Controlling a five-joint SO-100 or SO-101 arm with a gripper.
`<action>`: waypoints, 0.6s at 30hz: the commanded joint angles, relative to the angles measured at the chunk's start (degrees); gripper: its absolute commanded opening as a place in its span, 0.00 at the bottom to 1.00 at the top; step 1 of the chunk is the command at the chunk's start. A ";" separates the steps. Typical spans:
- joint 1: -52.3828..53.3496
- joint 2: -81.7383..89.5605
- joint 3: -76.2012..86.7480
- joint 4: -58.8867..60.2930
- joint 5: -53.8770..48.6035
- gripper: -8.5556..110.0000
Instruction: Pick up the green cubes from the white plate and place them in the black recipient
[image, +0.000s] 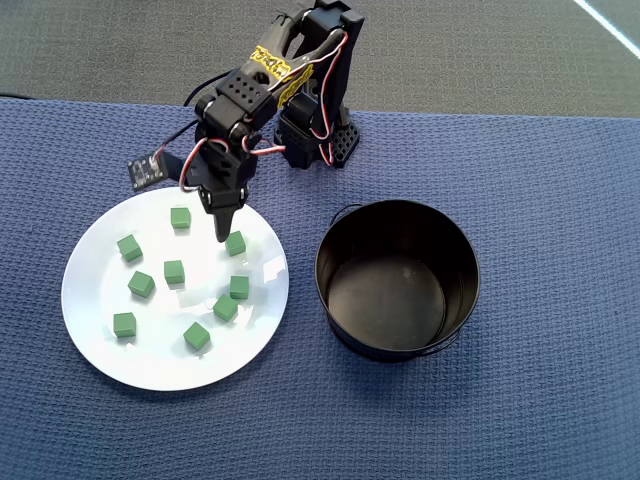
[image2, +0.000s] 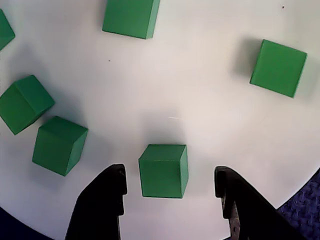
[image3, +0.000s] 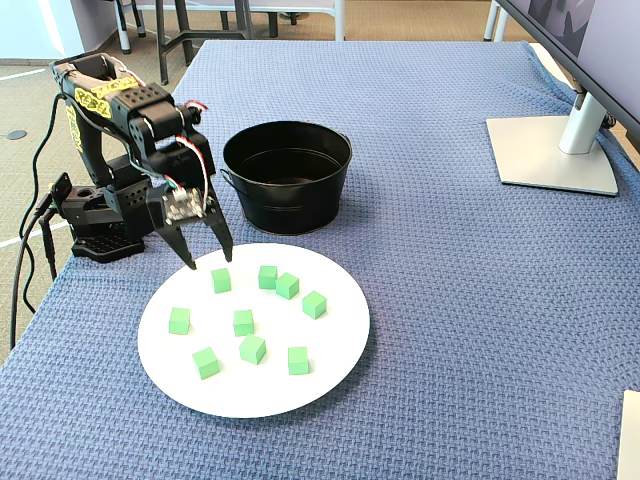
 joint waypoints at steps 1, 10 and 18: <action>0.18 -1.14 2.11 -5.80 -3.08 0.20; -0.62 -3.69 4.22 -7.03 -5.45 0.20; -1.76 -4.13 5.71 -7.38 -7.56 0.22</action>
